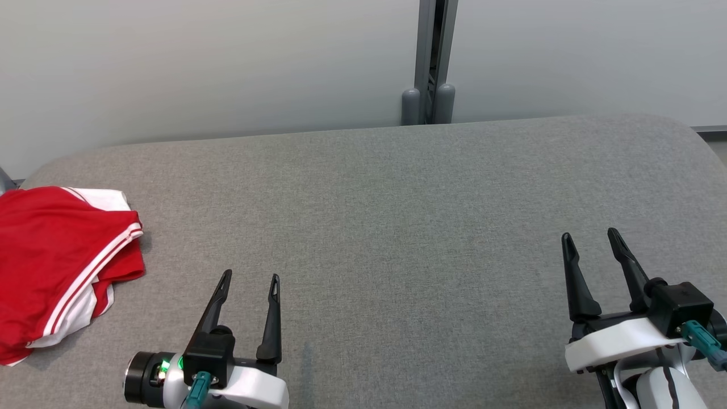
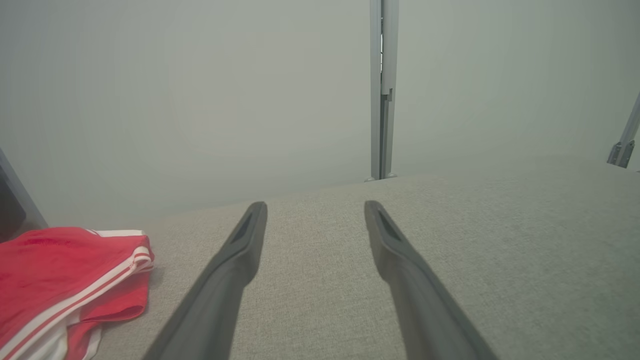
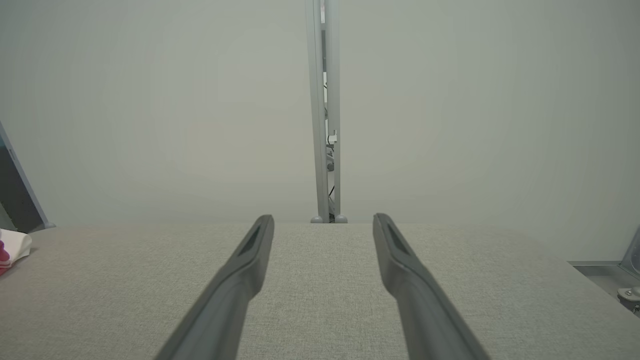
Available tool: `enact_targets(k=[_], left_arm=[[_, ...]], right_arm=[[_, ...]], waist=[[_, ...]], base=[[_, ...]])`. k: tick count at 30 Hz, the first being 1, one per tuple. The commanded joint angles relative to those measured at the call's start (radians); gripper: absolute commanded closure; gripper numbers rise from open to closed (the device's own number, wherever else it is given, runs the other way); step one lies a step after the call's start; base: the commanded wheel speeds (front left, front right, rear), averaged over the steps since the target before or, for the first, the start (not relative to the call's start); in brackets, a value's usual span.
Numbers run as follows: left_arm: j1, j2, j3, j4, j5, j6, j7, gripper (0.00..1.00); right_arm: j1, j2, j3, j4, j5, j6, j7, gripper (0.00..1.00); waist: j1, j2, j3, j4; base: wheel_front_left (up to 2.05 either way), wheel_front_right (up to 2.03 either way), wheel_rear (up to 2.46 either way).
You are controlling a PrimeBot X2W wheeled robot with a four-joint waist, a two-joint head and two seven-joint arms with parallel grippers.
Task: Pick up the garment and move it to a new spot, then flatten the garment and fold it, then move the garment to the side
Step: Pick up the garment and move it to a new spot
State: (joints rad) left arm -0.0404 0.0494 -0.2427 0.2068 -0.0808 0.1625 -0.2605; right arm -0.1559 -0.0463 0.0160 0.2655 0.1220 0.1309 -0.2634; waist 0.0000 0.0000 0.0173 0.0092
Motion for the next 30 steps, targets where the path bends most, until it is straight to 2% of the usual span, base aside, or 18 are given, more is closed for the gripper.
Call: enact_targets(k=[1,5,12,30], left_arm=[[-0.002,0.003,0.004,0.002,0.003,-0.003,-0.006,0.00],[-0.007,0.003,-0.002,0.002,-0.002,-0.003,-0.006,0.00],[-0.013,0.003,0.002,0.011,-0.005,0.002,-0.005,0.00],[0.022,0.008,0.085,-0.010,0.021,-0.007,-0.005,0.00]], right_arm=[[-0.006,-0.008,0.000,-0.001,0.006,0.000,-0.003,0.00],[0.000,-0.008,0.010,-0.008,0.005,0.000,-0.003,0.00],[0.013,-0.007,0.032,-0.021,0.008,0.000,-0.003,0.00],[0.027,-0.007,0.150,-0.028,0.035,0.000,-0.003,0.00]], waist=[[0.0000,0.0000,0.000,0.002],[0.0000,0.0000,0.005,0.022],[0.0000,0.0000,0.013,0.098],[0.0000,0.0000,-0.003,0.439]], base=[[0.00,0.00,0.00],[0.00,0.00,0.00],[0.00,0.00,0.00],[0.00,0.00,0.00]])
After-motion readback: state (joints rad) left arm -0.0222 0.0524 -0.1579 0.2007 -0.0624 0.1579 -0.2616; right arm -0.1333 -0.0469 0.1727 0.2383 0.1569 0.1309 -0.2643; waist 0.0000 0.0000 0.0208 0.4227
